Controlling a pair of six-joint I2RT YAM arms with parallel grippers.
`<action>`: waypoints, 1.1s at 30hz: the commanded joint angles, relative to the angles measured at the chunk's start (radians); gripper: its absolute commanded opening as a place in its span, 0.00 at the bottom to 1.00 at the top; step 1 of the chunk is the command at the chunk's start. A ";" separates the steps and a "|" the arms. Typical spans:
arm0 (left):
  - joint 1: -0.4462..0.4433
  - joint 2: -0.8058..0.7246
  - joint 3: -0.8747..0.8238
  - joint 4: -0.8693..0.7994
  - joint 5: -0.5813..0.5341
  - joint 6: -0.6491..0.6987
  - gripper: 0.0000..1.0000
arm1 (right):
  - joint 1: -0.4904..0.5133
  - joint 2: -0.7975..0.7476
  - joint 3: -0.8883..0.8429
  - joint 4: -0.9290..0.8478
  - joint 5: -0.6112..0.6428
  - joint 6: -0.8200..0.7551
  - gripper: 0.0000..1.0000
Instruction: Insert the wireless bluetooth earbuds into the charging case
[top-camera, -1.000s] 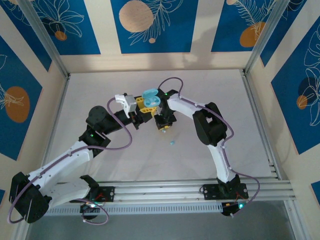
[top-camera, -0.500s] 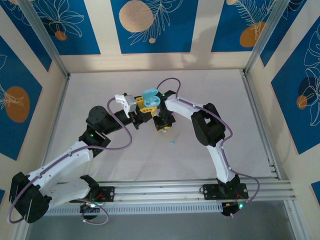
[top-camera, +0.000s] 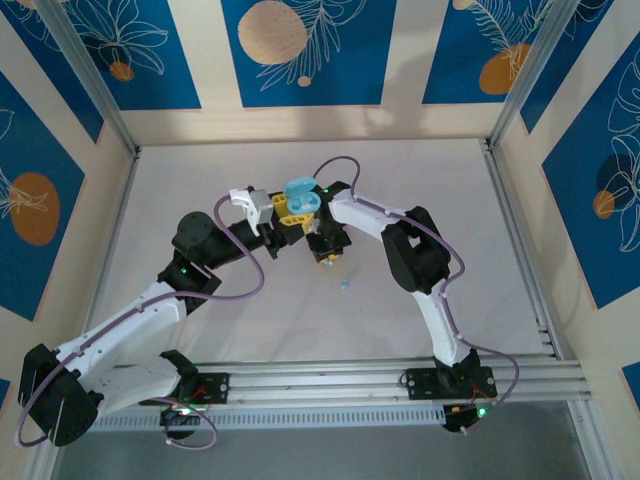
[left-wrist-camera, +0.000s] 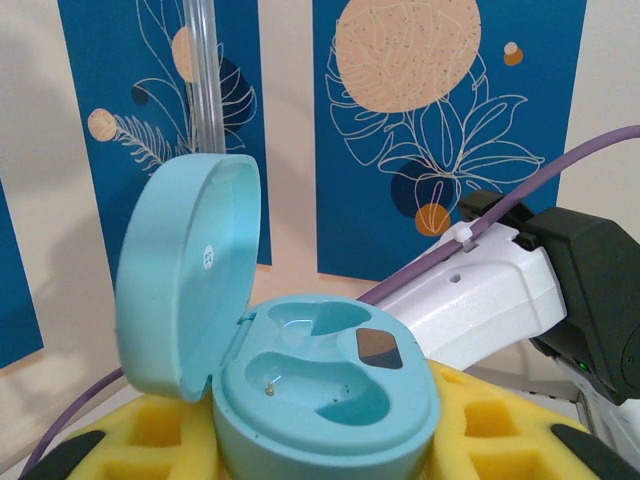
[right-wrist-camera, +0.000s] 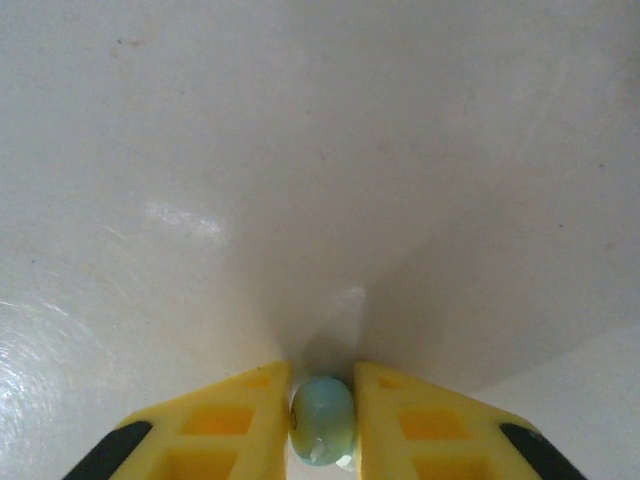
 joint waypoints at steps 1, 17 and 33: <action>-0.008 -0.012 -0.001 0.015 -0.003 0.014 0.34 | 0.010 -0.004 0.008 -0.043 -0.037 0.002 0.20; -0.008 -0.066 -0.023 -0.008 -0.092 0.069 0.34 | -0.238 -0.520 -0.338 0.270 -0.971 0.064 0.18; -0.006 -0.061 -0.036 -0.013 -0.103 0.094 0.34 | -0.298 -0.562 -0.319 0.245 -1.326 0.061 0.18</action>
